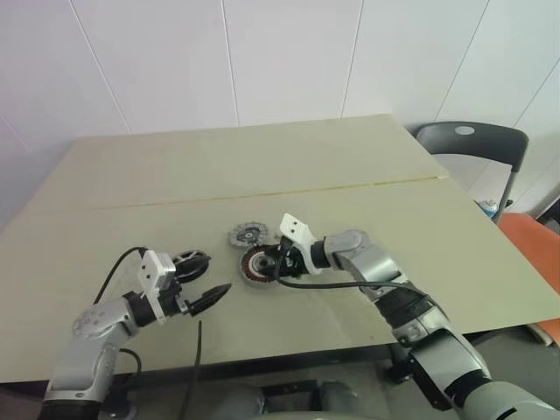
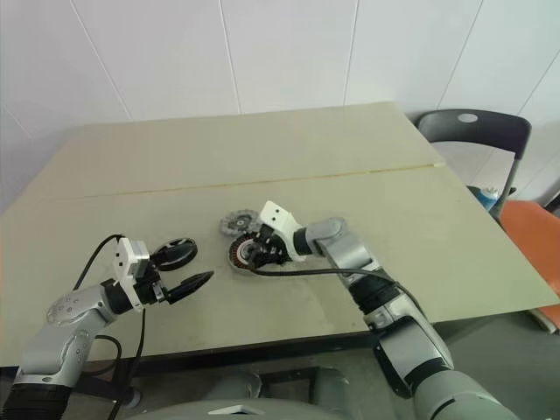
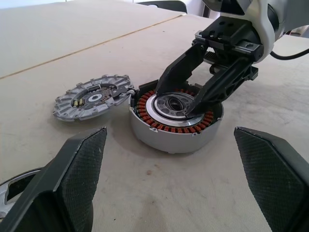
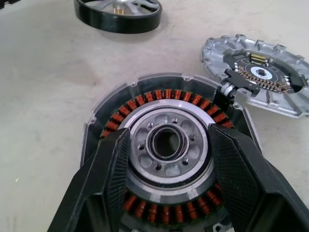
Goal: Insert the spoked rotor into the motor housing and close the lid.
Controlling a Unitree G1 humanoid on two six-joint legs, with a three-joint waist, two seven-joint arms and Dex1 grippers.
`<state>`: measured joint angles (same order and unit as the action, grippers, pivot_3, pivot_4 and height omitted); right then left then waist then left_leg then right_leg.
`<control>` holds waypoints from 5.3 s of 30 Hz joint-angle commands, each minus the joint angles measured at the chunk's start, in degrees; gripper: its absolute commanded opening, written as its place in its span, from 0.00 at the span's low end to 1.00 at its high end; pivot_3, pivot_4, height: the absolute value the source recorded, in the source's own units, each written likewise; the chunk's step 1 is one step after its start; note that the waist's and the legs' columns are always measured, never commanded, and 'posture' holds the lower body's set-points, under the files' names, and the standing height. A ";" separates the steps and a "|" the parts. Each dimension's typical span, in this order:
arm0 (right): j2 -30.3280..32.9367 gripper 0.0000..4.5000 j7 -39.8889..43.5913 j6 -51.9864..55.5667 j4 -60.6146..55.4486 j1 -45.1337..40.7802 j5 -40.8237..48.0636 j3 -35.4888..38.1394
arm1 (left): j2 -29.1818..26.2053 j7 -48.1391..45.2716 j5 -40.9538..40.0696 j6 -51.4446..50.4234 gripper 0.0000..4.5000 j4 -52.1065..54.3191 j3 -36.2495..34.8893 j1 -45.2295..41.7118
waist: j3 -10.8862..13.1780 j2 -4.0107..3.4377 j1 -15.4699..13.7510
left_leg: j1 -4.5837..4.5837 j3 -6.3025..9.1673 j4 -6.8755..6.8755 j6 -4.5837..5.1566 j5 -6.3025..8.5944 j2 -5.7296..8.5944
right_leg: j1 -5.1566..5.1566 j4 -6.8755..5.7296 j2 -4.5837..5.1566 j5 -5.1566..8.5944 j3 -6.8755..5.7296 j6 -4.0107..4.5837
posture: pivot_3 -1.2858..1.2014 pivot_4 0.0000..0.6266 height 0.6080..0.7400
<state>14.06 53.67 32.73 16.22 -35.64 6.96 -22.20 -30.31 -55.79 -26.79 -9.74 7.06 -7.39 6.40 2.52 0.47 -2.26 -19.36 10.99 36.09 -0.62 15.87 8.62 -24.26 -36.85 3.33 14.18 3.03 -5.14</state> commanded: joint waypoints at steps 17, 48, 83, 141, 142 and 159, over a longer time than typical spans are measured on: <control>-1.35 0.00 0.00 -1.92 -0.61 1.63 1.00 1.00 | -0.17 -0.02 0.31 1.12 1.00 0.25 1.29 -0.23 | 0.01 -0.02 0.05 | -0.02 0.00 -0.06 -0.01 0.01 -0.03 | -0.03 0.09 -0.03 -0.08 0.00 0.13 | 0.52 0.00 1.00; 3.53 0.00 -0.40 -4.91 7.94 2.35 -10.89 -7.45 | -0.54 -0.91 0.98 1.64 1.00 -1.12 1.60 -2.22 | -0.10 -0.28 -0.16 | 0.93 -0.51 -0.13 -0.26 0.10 -0.67 | 1.26 0.62 -0.02 0.02 -0.24 0.22 | 0.52 0.00 1.00; 7.99 0.00 2.63 -3.96 12.12 -0.43 -5.18 1.85 | -1.17 -1.82 1.62 2.96 1.00 -2.99 1.99 -3.33 | -0.49 -0.75 -1.43 | 0.74 -1.56 -0.01 0.06 0.44 -1.61 | 1.79 1.53 0.28 0.14 -0.81 0.02 | 0.52 0.00 1.00; 2.40 0.00 -0.77 -5.09 4.25 0.95 -6.64 -1.57 | -1.06 -1.18 2.41 1.02 1.00 -2.38 4.06 -5.48 | -0.41 -0.86 1.42 | -0.05 -2.35 -0.43 -0.14 0.38 -2.41 | 1.03 1.61 0.04 0.15 -0.81 -0.09 | 0.52 0.00 1.00; 3.18 0.00 -0.27 -4.87 4.11 0.90 -6.59 -1.37 | -1.07 -1.19 2.41 1.04 1.00 -2.37 4.04 -5.47 | -0.41 -0.86 1.23 | -0.06 -2.35 -0.43 -0.14 0.38 -2.40 | 1.03 1.63 0.05 0.13 -0.81 -0.06 | 0.52 0.00 1.00; -1.05 0.00 -2.94 -2.92 2.08 2.46 -4.30 0.49 | -0.94 -1.24 2.72 1.15 1.00 -2.50 4.40 -5.48 | -0.42 -0.74 0.16 | -0.10 -2.57 -0.47 -0.15 0.39 -2.43 | 1.06 1.60 0.07 0.12 -0.69 -0.03 | 0.52 0.00 1.00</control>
<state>13.59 50.81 27.96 17.85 -34.34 2.54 -20.79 -31.12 -57.07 -24.24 -9.44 3.42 -2.88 1.89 2.09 -0.27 -2.10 -19.47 8.39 35.61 -0.75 16.25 6.18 -23.21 -35.28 3.39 14.28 2.37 -5.15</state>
